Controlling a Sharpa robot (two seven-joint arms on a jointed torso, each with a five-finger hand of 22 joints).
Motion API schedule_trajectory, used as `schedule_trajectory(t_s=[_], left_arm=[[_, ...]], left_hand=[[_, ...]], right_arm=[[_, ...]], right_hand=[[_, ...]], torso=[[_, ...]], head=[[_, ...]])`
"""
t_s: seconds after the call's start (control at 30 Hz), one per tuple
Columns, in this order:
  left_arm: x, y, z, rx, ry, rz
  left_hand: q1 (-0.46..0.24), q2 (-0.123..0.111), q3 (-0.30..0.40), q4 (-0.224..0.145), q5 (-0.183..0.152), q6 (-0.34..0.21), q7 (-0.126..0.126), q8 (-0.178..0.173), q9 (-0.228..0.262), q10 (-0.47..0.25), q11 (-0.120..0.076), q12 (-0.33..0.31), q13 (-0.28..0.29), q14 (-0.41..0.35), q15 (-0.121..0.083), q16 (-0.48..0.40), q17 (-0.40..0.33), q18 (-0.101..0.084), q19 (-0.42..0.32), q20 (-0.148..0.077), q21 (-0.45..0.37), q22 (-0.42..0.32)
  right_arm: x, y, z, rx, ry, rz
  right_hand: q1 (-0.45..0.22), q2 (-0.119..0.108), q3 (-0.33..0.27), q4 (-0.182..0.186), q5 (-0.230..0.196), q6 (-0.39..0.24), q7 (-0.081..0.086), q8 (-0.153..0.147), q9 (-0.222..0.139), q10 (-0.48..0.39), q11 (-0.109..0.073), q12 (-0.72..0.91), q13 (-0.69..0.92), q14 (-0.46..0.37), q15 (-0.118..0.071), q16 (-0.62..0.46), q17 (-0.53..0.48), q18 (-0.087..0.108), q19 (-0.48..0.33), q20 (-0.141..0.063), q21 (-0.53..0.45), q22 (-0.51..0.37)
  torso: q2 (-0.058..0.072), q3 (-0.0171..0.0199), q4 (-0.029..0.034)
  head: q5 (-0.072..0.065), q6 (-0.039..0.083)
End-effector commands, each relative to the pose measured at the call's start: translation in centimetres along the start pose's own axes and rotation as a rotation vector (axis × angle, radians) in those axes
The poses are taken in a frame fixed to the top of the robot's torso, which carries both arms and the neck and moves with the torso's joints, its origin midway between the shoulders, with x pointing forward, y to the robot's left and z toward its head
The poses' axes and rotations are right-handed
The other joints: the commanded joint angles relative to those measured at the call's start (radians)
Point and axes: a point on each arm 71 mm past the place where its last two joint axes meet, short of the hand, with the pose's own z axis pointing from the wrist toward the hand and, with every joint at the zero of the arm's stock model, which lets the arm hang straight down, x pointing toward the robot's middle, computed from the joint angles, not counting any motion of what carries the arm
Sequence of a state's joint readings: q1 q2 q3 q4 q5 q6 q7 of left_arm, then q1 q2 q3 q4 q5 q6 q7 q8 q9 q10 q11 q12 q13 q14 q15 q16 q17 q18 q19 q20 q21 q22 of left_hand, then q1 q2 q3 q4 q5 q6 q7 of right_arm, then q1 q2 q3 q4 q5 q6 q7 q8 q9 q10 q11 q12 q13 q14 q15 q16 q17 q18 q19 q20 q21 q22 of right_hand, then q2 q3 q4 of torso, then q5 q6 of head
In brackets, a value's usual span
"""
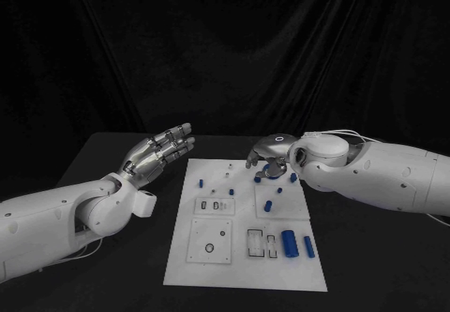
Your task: Assemble the parts on the task board
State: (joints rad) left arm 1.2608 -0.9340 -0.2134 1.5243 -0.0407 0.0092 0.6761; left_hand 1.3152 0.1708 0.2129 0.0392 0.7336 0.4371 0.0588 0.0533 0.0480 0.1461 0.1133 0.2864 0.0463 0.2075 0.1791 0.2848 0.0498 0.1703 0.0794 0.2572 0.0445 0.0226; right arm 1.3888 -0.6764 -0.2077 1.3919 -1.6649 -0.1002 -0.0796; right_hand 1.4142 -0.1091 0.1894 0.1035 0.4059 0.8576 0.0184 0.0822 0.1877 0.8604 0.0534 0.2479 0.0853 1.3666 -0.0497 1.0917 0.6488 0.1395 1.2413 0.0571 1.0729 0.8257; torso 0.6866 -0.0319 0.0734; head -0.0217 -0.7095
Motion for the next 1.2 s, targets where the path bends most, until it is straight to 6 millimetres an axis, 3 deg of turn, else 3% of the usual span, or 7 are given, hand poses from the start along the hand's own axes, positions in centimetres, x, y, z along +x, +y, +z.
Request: schedule_trajectory(t_s=[0.03, 0.1, 0.17, 0.27, 0.87, 1.0, 1.2], left_arm=[[0.1, -0.9, 0.1, 0.125, 0.016, -0.010], [0.1, -0.9, 0.1, 0.130, 0.015, -0.009], [0.2, -0.9, 0.1, 0.133, 0.014, -0.009], [0.3, -0.9, 0.1, 0.137, 0.015, -0.010], [-0.1, -0.6, 0.1, 0.116, 0.025, -0.019], [-0.2, -0.5, 0.2, 0.109, 0.028, -0.021], [-0.2, -0.5, 0.1, 0.101, 0.031, -0.025]], left_hand=[[-0.004, -0.008, 0.005, 0.001, 0.004, 0.007, 0.011, 0.003, 0.002, 0.000, -0.008, 0.004, 0.000, -0.007, -0.002, 0.005, -0.001, -0.011, 0.003, 0.007, 0.000, 0.001], [-0.004, -0.010, 0.010, 0.004, 0.006, 0.004, 0.005, 0.002, 0.001, -0.004, -0.008, 0.004, 0.000, -0.022, -0.012, -0.009, -0.004, -0.007, 0.003, 0.003, 0.000, 0.001], [-0.002, -0.018, 0.024, 0.008, 0.009, 0.006, 0.014, 0.002, 0.001, -0.014, -0.008, 0.004, -0.001, -0.075, -0.054, -0.055, -0.010, 0.009, -0.006, -0.012, -0.005, -0.001], [-0.002, -0.022, 0.031, 0.013, 0.009, 0.006, 0.014, 0.001, 0.001, -0.020, -0.009, 0.006, -0.001, -0.109, -0.070, -0.089, -0.015, 0.011, -0.014, -0.019, -0.010, -0.003], [-0.002, -0.019, 0.038, 0.017, 0.009, -0.002, 0.012, -0.001, 0.000, -0.031, -0.011, -0.003, -0.003, -0.119, -0.073, -0.098, -0.016, 0.012, -0.017, -0.023, -0.012, -0.004], [-0.004, -0.018, 0.043, 0.024, 0.001, -0.010, 0.018, -0.002, -0.001, -0.043, -0.017, -0.010, -0.004, -0.127, -0.079, -0.105, -0.016, 0.012, -0.019, -0.026, -0.013, -0.004], [-0.004, -0.017, 0.044, 0.028, -0.001, -0.015, 0.019, -0.003, -0.001, -0.048, -0.019, -0.014, -0.005, -0.131, -0.082, -0.110, -0.017, 0.012, -0.022, -0.027, -0.015, -0.005]], right_arm=[[0.4, -0.1, -0.1, -0.012, -0.023, -0.023], [0.7, -0.3, -0.1, -0.010, -0.020, -0.022], [0.9, -0.4, -0.1, -0.008, -0.020, -0.021], [1.3, -0.7, -0.1, -0.007, -0.025, -0.019], [2.7, -1.9, 0.5, -0.005, -0.050, -0.013], [3.0, -1.9, 0.7, -0.010, -0.060, -0.012], [3.4, -2.1, 0.9, -0.017, -0.072, -0.011]], right_hand=[[0.002, -0.008, 0.006, -0.001, 0.006, 0.004, -0.005, 0.000, 0.001, -0.007, 0.001, 0.004, 0.002, -0.004, 0.001, 0.001, 0.005, 0.013, -0.004, 0.001, -0.001, 0.003], [0.003, -0.009, 0.010, -0.005, 0.010, 0.003, -0.005, -0.001, 0.002, -0.017, 0.001, 0.004, 0.001, -0.006, 0.001, 0.000, 0.001, 0.013, -0.005, 0.001, -0.003, 0.002], [0.005, -0.008, 0.015, -0.010, 0.013, 0.000, -0.007, -0.004, 0.002, -0.030, 0.003, 0.003, 0.001, -0.008, 0.002, -0.002, -0.003, 0.013, -0.006, 0.002, -0.003, 0.006], [0.006, -0.008, 0.020, -0.015, 0.014, -0.010, -0.008, -0.010, -0.001, -0.044, 0.005, 0.001, -0.001, -0.007, 0.003, 0.002, 0.002, 0.011, -0.001, 0.002, 0.003, 0.017], [0.001, 0.000, 0.034, -0.025, -0.009, 0.011, 0.008, -0.002, 0.000, -0.039, 0.005, 0.020, 0.000, -0.002, 0.004, 0.013, 0.017, 0.009, 0.007, 0.004, 0.012, 0.038], [0.001, 0.000, 0.039, -0.028, -0.009, 0.016, 0.008, 0.000, 0.001, -0.028, 0.004, 0.029, 0.002, 0.000, 0.003, 0.017, 0.023, 0.009, 0.007, 0.004, 0.012, 0.041], [-0.002, -0.001, 0.048, -0.030, -0.010, 0.029, 0.009, 0.006, 0.005, -0.009, 0.002, 0.047, 0.008, 0.000, 0.001, 0.020, 0.026, 0.008, 0.008, 0.002, 0.013, 0.045]], torso=[[-0.002, 0.0009, -0.0010], [-0.003, 0.0010, -0.0020], [-0.004, -0.0007, -0.0013], [-0.005, -0.0013, -0.0011], [-0.003, 0.0018, -0.0018], [-0.004, -0.0005, -0.0011], [-0.004, -0.0007, -0.0010]], head=[[-0.002, -0.003], [-0.001, -0.006], [0.000, -0.010], [0.003, -0.013], [0.001, -0.022], [0.001, -0.024], [0.001, -0.029]])
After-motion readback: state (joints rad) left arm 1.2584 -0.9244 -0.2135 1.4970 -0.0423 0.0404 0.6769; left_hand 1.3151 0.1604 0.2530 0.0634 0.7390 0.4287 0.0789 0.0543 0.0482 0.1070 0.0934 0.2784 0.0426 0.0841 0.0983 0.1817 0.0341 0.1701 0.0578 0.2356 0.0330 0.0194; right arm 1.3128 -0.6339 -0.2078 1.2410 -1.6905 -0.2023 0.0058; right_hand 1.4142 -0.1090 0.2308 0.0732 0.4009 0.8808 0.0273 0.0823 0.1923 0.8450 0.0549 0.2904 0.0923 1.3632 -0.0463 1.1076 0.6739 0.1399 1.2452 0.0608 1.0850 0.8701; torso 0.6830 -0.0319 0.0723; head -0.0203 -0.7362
